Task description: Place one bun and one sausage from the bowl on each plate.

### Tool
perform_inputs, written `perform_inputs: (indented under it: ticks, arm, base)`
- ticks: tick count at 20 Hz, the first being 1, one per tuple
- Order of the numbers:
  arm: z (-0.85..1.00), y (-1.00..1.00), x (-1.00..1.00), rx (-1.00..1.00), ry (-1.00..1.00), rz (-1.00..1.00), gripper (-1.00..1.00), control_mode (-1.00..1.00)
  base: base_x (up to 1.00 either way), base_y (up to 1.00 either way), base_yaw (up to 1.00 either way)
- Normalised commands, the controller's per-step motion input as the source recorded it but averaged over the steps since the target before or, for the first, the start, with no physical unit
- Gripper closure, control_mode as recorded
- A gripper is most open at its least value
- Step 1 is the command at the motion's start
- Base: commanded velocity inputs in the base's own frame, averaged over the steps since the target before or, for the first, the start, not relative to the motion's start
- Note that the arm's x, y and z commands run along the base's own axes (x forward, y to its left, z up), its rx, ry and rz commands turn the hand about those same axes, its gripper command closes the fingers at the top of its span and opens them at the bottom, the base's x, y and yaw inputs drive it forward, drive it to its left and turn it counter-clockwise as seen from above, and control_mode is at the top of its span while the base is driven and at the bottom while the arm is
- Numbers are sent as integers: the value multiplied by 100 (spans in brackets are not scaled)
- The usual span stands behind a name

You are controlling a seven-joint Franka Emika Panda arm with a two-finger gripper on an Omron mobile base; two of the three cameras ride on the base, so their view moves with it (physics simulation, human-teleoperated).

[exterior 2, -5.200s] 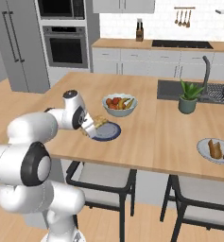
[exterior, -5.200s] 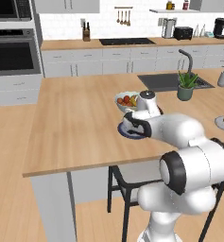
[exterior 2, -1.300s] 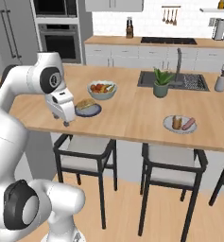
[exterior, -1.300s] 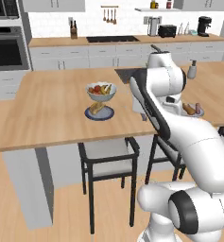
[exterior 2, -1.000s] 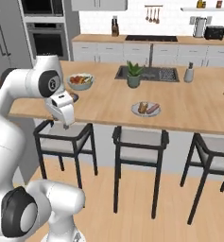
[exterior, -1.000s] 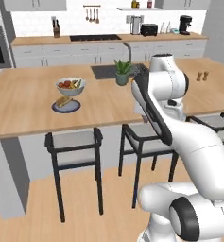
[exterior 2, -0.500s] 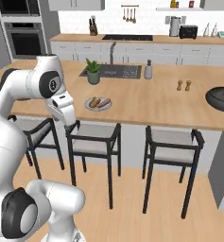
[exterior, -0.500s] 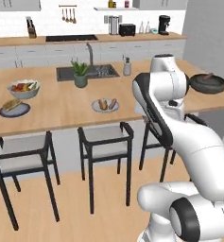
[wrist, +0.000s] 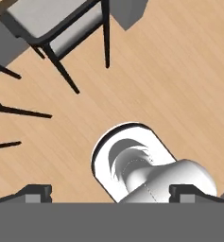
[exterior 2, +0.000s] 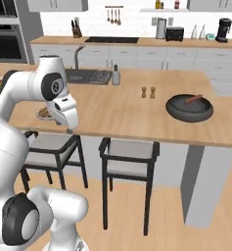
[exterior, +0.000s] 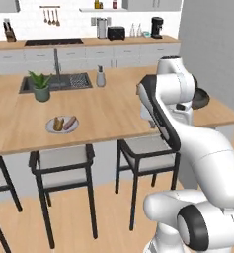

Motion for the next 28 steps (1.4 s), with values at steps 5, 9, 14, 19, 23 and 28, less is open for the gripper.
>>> perform_inputs:
  ticks: [5, 9, 14, 19, 23, 28]
  arm:
    - [0, 0, 0, 0, 0, 0, -100, 100]
    - [0, 0, 0, 0, 0, 0, -100, 100]
    - [0, 0, 0, 0, 0, 0, -100, 100]
    - [0, 0, 0, 0, 0, 0, -100, 100]
    - [0, 0, 0, 0, 0, 0, -100, 100]
    - [-19, -12, 66, 2, 0, -6, -100, -100]
  base:
    - [35, -100, 5]
    - [30, -100, 13]
    - [77, -98, 20]
    - [98, -55, 6]
    - [98, -20, 0]
    - [17, 0, -1]
